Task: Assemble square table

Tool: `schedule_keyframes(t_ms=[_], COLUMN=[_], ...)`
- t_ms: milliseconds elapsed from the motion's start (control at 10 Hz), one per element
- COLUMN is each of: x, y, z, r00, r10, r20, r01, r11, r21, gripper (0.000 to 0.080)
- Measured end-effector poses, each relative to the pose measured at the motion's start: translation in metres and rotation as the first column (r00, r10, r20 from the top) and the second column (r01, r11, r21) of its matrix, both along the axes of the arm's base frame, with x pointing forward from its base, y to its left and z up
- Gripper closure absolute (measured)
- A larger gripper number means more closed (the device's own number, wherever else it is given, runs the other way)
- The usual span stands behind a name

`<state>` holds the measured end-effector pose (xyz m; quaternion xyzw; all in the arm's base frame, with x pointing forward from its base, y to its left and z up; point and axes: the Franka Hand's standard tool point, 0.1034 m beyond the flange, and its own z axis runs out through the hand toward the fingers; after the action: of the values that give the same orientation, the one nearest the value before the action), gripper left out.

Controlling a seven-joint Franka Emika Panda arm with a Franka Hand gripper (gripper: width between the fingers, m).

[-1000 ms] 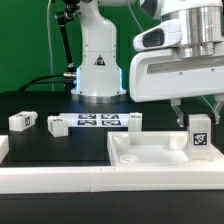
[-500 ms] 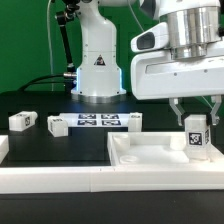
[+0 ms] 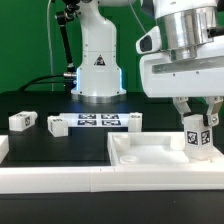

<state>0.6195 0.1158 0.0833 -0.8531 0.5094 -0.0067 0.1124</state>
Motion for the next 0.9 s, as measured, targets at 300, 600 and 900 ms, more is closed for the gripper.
schedule_keyframes(t_ms=[300, 600, 900], x=[0.000, -0.003, 0.000], y=[0.001, 0.007, 0.006], z=[0.000, 0.000, -0.001], r00=[0.998, 0.998, 0.924], r10=[-0.054, 0.065, 0.383], r20=[-0.010, -0.016, 0.009], r01=[0.054, -0.065, -0.381], r11=[0.998, 0.998, 0.922], r21=[0.008, -0.015, -0.073], gripper=[0.0509, 0.0201, 0.0152])
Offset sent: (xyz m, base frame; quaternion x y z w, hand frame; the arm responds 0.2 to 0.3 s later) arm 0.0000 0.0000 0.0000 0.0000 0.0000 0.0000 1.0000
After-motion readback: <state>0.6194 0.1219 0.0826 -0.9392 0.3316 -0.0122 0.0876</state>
